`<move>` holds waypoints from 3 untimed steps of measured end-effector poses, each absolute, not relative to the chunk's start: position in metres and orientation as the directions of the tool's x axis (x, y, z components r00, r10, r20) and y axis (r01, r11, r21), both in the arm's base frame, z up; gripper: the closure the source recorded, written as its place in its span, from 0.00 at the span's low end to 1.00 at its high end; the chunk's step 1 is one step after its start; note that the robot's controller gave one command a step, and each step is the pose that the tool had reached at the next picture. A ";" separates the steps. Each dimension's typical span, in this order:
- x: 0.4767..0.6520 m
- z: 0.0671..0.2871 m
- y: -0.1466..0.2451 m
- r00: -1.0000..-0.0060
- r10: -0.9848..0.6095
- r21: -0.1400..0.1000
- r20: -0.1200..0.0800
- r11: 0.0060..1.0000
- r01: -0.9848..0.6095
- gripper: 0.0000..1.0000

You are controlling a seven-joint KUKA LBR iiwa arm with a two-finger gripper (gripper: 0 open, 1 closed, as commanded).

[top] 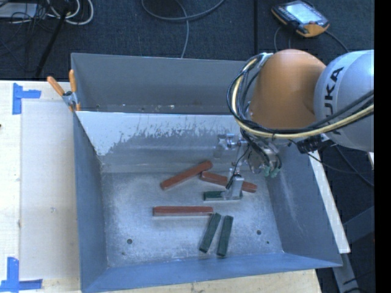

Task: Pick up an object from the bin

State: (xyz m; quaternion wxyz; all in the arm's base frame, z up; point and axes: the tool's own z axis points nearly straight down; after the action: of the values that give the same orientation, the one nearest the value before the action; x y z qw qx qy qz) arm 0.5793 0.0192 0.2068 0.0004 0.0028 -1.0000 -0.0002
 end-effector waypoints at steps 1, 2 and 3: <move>0.554 0.146 0.016 -1.000 -0.003 0.000 -0.004 1.000 -0.003 0.00; 0.589 0.122 0.077 -0.996 -0.087 0.000 0.000 0.996 -0.087 1.00; 0.589 0.122 0.077 -0.996 -0.087 0.000 0.000 0.996 -0.087 1.00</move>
Offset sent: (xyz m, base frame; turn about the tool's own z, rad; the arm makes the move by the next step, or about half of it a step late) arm 0.0091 0.0569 -0.0842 -0.0790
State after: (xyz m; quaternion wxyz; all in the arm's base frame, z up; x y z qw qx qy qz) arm 0.5886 0.0771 0.1221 -0.0001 0.0436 -0.9991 -0.0002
